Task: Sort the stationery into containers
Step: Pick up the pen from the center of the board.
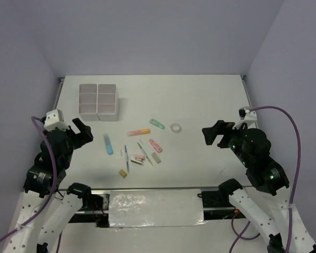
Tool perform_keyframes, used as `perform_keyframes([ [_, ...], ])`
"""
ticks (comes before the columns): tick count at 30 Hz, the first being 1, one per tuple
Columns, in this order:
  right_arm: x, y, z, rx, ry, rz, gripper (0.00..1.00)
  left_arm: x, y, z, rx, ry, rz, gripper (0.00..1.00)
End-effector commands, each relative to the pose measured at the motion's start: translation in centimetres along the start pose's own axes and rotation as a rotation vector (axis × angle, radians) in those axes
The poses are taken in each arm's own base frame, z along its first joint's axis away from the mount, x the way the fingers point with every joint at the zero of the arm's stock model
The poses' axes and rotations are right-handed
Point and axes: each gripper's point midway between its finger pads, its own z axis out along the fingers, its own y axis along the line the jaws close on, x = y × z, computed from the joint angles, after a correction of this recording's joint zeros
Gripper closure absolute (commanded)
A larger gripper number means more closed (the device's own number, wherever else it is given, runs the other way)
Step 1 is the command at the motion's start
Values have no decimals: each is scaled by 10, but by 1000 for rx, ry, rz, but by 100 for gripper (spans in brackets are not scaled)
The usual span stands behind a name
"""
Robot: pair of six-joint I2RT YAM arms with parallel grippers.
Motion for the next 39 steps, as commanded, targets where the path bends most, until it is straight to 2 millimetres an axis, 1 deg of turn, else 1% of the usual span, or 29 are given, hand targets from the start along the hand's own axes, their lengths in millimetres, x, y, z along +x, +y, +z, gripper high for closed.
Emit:
perform_keyframes([
  [1,-6,13,3,-68,-20,-21,0,-8,-4,2,10,-29,-15,1],
  [4,-5,20,6,-107,-6,-37,0,-8,-2,2,-6,-24,-19,1],
  [6,-2,29,8,-153,16,-37,0,-8,-1,3,-13,-21,-20,1],
  [9,2,37,18,-191,60,-46,0,-6,-1,3,-11,-15,-17,1],
  [10,10,42,27,-207,108,-45,0,-6,-2,4,-9,-13,-17,1],
  [11,12,49,33,-231,126,-45,0,-7,-4,4,-1,-14,-16,1],
  [12,20,62,37,-263,164,-60,0,-6,-4,5,-2,-9,-14,1],
  [13,36,68,56,-245,239,-80,1,-5,-5,6,2,-6,-13,1],
  [14,54,89,57,-283,295,-126,1,-3,-6,7,7,4,-7,1],
  [15,68,99,74,-250,357,-167,4,-2,-7,8,11,10,-3,1],
  [16,74,101,83,-200,370,-209,8,-1,-8,9,13,17,1,1],
  [17,84,110,88,-199,406,-246,13,0,-8,9,13,23,5,1],
  [18,101,130,98,-218,459,-291,17,1,-9,11,14,33,9,1],
  [19,107,135,105,-208,467,-314,33,2,-9,11,14,36,13,1],
  [20,111,145,112,-221,467,-333,43,2,-9,10,14,35,12,1],
  [21,124,152,125,-215,496,-363,50,2,-9,9,16,31,10,1],
  [22,131,159,130,-215,508,-385,58,1,-10,9,23,27,9,1],
  [23,137,158,137,-198,525,-416,65,1,-10,8,29,23,10,1],
  [24,149,161,149,-188,552,-436,68,-1,-11,7,37,17,8,1],
  [26,163,166,159,-200,590,-460,68,-1,-12,6,44,16,10,1],
  [27,176,167,168,-192,620,-475,66,0,-12,7,44,15,11,1],
  [29,195,169,176,-185,666,-504,66,0,-13,8,50,21,17,1],
  [31,206,170,179,-185,684,-517,65,1,-14,9,51,25,20,1],
  [32,215,171,182,-188,703,-522,64,1,-15,9,54,28,22,1],
  [34,223,169,184,-178,719,-530,62,1,-15,9,56,29,25,1],
  [35,230,167,184,-177,735,-537,59,1,-16,10,58,28,24,1],
  [37,238,168,184,-181,747,-542,58,2,-16,10,61,31,26,1],
  [38,245,169,183,-185,760,-553,57,2,-16,10,61,33,27,1],
  [39,247,171,182,-187,762,-559,57,2,-16,11,60,35,28,1],
])
